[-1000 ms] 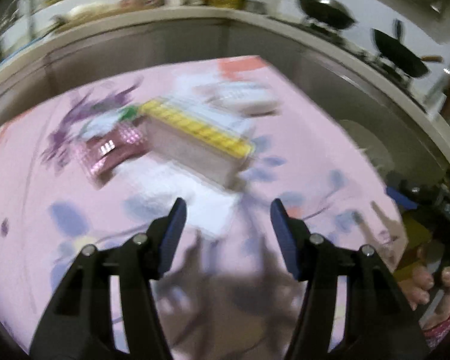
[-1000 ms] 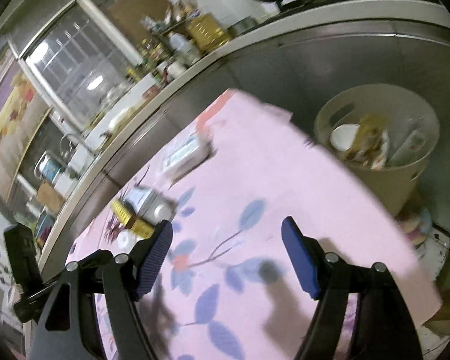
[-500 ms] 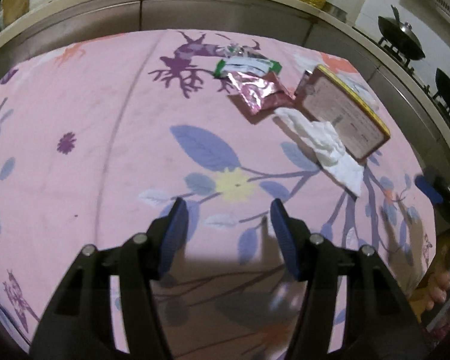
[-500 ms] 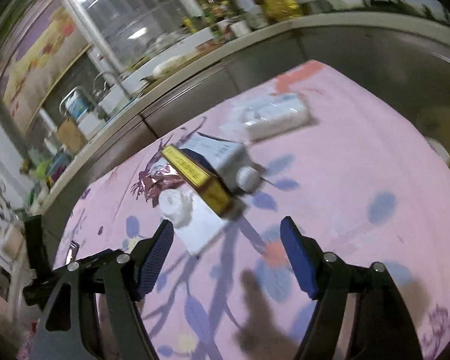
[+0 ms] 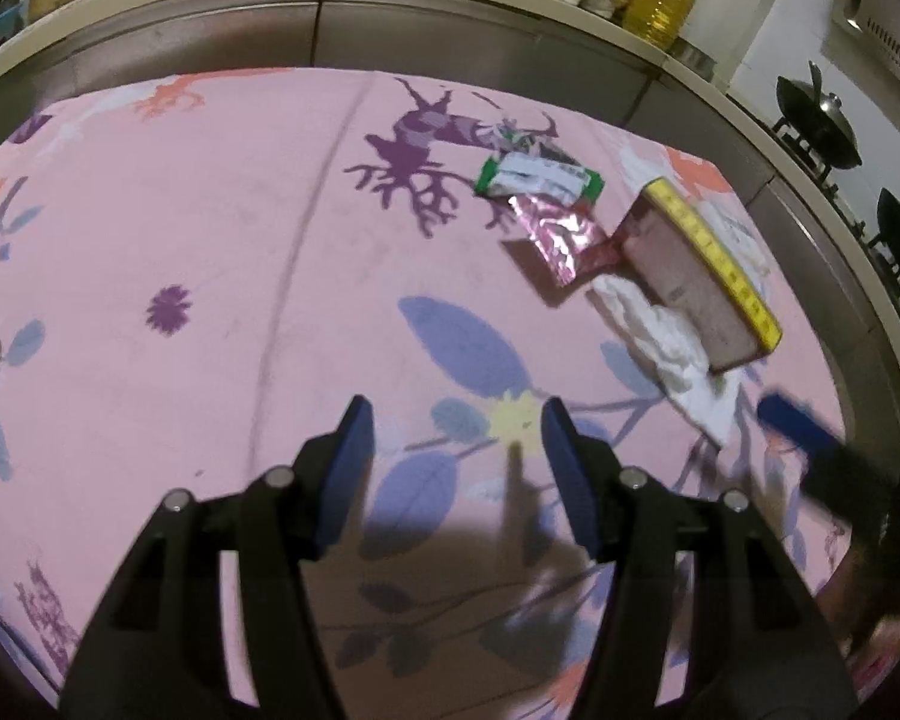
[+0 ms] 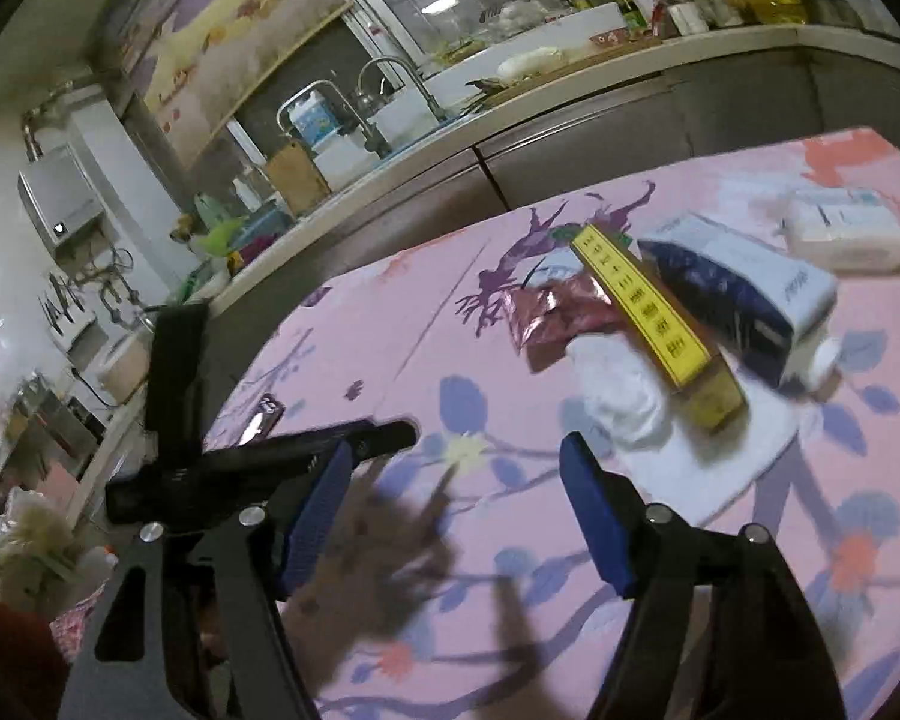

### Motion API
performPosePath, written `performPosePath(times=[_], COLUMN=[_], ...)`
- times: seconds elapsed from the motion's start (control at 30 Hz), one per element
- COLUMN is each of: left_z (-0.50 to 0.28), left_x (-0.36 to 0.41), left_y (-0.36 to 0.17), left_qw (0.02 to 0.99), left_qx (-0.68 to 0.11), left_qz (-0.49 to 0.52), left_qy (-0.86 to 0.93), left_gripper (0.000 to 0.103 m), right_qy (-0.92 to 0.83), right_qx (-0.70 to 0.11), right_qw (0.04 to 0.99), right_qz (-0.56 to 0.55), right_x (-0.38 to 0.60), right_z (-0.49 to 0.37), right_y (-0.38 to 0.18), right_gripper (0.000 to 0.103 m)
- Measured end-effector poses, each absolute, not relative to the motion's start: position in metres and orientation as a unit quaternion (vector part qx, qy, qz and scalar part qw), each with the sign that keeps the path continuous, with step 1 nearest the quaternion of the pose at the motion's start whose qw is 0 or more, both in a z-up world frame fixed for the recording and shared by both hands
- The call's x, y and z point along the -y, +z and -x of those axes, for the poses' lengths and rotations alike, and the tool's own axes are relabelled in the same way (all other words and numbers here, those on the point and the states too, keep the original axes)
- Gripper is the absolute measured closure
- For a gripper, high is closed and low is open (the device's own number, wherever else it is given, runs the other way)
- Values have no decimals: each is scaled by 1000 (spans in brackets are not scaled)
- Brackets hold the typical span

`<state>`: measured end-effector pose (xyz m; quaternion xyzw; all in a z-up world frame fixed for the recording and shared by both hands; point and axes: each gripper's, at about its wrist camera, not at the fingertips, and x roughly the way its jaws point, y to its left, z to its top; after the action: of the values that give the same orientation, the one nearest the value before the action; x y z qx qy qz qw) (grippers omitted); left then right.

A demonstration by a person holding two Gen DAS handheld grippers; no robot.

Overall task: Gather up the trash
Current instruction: 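Grasp the yellow spice box with the left tool while the right tool grasps the white tissue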

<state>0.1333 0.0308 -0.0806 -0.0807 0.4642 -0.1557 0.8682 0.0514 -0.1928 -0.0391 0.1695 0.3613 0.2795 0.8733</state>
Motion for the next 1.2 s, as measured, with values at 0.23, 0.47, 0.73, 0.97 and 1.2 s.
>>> performPosePath(times=[0.23, 0.47, 0.73, 0.97, 1.2], left_z=[-152, -187, -216, -212, -208], left_x=[15, 49, 51, 28, 21], left_y=[-60, -66, -92, -95, -93], left_qw=[861, 828, 787, 780, 773], left_qx=[-453, -485, -531, -533, -531], left_qz=[87, 123, 182, 195, 191], left_qy=[-215, -251, -257, -264, -291], left_gripper=[35, 35, 35, 35, 35], right_qy=[192, 143, 166, 247, 356], right_qx=[-347, -352, -369, -365, -360], right_qw=[889, 903, 897, 883, 852], right_qz=[-228, -202, -177, -162, -134], right_x=[251, 261, 247, 218, 180], right_z=[-45, -53, -85, -96, -56], right_y=[-44, -56, -67, -66, -56], right_gripper=[33, 33, 33, 33, 33])
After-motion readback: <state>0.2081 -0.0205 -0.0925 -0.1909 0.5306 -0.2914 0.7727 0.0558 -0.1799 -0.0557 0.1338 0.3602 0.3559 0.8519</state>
